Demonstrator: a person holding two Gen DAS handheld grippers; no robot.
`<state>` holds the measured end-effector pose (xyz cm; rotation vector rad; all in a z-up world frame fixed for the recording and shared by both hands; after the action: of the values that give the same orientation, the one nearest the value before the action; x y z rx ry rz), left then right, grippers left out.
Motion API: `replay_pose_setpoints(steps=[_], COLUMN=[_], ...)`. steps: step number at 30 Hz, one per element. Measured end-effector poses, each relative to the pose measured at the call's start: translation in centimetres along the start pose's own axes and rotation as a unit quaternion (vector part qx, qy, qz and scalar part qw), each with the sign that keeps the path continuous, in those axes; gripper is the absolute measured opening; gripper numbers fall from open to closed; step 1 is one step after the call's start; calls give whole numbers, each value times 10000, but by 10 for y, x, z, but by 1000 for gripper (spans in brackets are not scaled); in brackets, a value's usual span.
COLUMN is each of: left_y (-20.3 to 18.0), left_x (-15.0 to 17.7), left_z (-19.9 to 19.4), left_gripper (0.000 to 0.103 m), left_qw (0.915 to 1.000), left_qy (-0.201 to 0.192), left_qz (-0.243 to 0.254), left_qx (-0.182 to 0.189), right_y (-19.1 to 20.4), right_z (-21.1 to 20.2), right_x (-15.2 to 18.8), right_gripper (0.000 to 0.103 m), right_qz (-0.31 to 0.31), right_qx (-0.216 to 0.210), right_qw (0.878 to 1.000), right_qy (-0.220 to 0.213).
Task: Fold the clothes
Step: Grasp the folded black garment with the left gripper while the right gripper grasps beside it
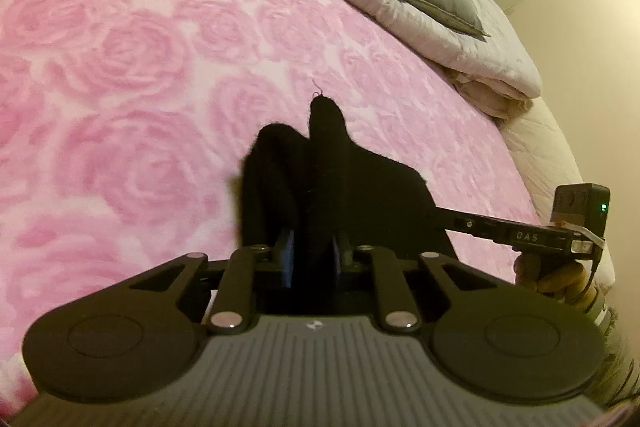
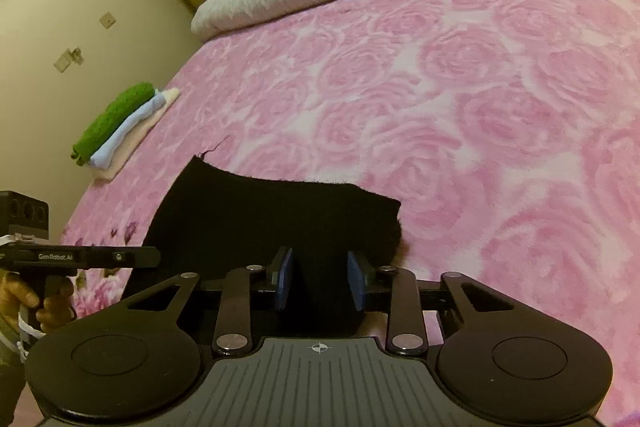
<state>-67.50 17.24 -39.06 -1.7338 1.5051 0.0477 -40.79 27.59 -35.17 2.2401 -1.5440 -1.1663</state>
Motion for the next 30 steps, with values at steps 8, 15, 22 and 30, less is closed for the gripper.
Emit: replay_pose_setpoints(steps=[8, 15, 22, 30], left_y=[14, 12, -3, -5], left_x=[11, 78, 141, 131], left_z=[-3, -72, -88, -67], left_gripper=[25, 29, 35, 30], left_qw=[9986, 9932, 9632, 9528], left_qy=[43, -334, -678, -996], left_qz=[-507, -1103, -2568, -2856], left_qx=[166, -154, 400, 272], right_y=[6, 33, 70, 117], right_z=[0, -63, -92, -70], right_x=[10, 65, 156, 191], right_gripper=[30, 30, 30, 34], right_qz=[-139, -630, -1694, -3227], right_qx=[328, 460, 1158, 1806], right_qw=[9993, 9954, 9761, 9236], right_qy=[-123, -549, -713, -1014])
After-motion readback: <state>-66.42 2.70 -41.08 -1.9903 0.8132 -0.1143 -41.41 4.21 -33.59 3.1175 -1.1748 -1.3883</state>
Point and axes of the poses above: each gripper's, at about its wrist camera, not at the fingertips, and z roughly the way its jaws point, y to its left, x to its underside, the point moved 9 cm from there along z, roughly the way its jaws point, and after that the axes turned 6 degrees about z, right-handed, at the moved point
